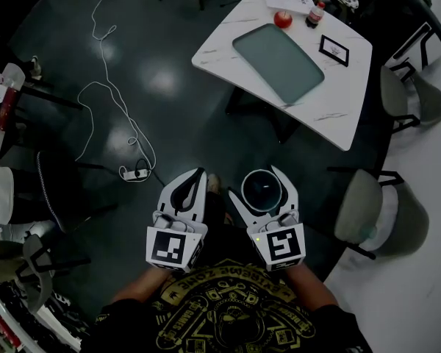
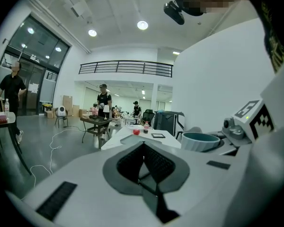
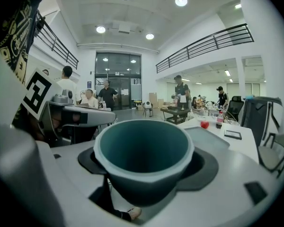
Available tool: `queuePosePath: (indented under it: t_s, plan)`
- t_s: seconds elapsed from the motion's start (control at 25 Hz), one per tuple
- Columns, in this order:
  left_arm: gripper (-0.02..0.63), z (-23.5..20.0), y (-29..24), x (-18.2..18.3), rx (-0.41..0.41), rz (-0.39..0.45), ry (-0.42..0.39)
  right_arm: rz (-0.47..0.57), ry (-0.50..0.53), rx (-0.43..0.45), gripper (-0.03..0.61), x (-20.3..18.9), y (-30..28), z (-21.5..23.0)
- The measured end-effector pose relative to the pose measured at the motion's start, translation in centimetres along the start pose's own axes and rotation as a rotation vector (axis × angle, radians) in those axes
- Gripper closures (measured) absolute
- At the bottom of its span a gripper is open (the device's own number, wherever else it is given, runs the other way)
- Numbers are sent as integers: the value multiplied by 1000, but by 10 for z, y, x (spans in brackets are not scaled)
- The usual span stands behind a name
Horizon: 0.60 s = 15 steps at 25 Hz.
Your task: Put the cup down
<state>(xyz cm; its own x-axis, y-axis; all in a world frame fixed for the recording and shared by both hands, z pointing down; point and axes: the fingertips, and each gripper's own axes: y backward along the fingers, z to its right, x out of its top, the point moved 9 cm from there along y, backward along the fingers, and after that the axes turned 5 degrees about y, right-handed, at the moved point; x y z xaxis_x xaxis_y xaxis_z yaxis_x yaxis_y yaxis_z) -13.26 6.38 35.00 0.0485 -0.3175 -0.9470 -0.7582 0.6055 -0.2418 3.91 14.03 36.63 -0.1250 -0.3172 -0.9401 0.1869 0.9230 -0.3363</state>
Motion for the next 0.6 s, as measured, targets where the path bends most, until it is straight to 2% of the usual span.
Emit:
queuePosePath:
  t_s: [0.24,0.6]
  plan:
    - [604,-24,-29,14,-13,-25,24,-12,-14,-26,193,14,-26,11]
    - [604,-50,-70,37,-78,-5,-10,-18,3,-74,193,41,-59,28]
